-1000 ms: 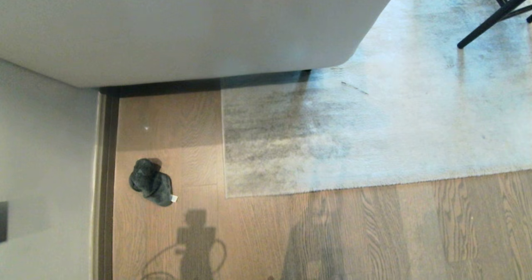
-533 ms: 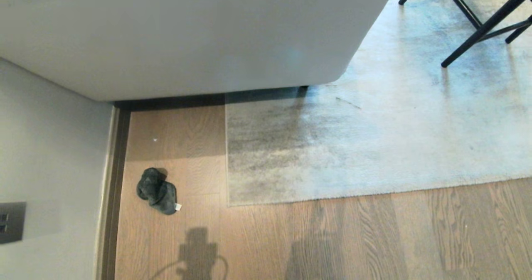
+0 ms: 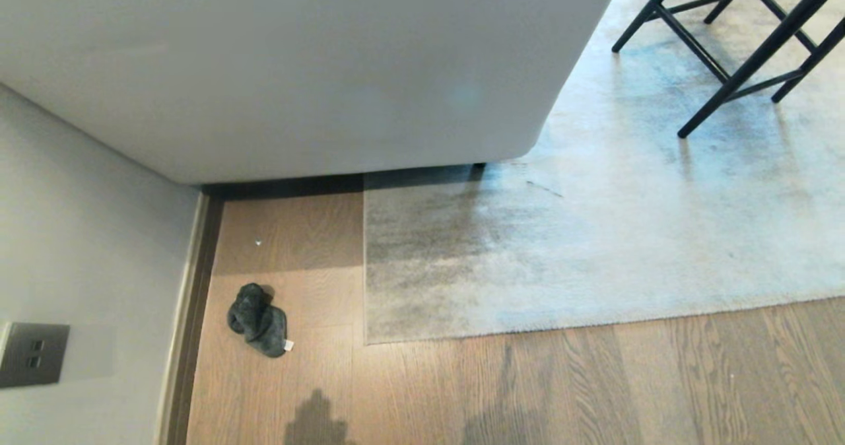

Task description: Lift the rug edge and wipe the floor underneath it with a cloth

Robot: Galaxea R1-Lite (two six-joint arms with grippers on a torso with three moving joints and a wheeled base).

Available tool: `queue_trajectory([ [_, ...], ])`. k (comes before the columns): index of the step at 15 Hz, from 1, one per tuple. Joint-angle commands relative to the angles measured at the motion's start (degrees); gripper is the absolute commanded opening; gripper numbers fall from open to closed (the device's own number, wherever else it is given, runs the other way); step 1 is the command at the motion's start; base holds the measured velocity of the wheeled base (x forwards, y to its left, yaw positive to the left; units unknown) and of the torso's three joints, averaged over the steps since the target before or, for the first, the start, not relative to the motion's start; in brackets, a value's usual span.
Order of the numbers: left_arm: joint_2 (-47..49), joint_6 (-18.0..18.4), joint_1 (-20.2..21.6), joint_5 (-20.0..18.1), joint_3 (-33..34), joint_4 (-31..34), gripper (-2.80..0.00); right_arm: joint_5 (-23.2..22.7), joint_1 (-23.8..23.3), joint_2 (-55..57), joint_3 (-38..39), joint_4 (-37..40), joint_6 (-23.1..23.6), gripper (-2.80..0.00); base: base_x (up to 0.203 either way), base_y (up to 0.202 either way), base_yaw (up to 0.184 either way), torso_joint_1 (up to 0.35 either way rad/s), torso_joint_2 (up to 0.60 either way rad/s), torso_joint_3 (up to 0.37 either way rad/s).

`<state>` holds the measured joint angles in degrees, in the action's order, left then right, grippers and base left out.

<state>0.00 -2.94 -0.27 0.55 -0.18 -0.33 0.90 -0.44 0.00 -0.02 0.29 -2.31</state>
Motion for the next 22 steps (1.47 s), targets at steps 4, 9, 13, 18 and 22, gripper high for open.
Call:
queue_trajectory([
  [4, 0.00, 0.04, 0.00, 0.09, 0.01, -0.02, -2.80, 0.06, 0.00, 0.09, 0.02, -0.03, 0.01, -2.80, 0.000, 0.000, 0.000, 0.003, 0.00, 0.202],
  [9, 0.00, -0.05, 0.00, 0.15, 0.01, -0.10, -2.80, 0.06, 0.00, 0.09, -0.06, -0.03, -0.06, -2.80, 0.000, 0.000, 0.000, 0.001, 0.00, 0.203],
  [13, 0.00, -0.39, 0.00, 0.07, 0.01, -0.11, -2.80, 0.06, 0.00, 0.09, 0.02, 0.06, 0.03, -2.80, 0.000, 0.000, 0.000, 0.001, 0.00, 0.204],
  [18, 0.00, -0.31, 0.00, 0.33, 0.01, -0.11, -2.80, -0.02, 0.00, 0.09, -0.05, -0.03, -0.06, -2.80, 0.000, 0.000, 0.000, 0.001, 0.00, 0.205],
  [22, 0.00, -0.31, 0.00, 0.33, 0.01, -0.11, -2.80, 0.02, 0.00, 0.05, -0.03, -0.03, -0.06, -2.80, 0.000, 0.000, 0.000, 0.000, 0.00, 0.199],
])
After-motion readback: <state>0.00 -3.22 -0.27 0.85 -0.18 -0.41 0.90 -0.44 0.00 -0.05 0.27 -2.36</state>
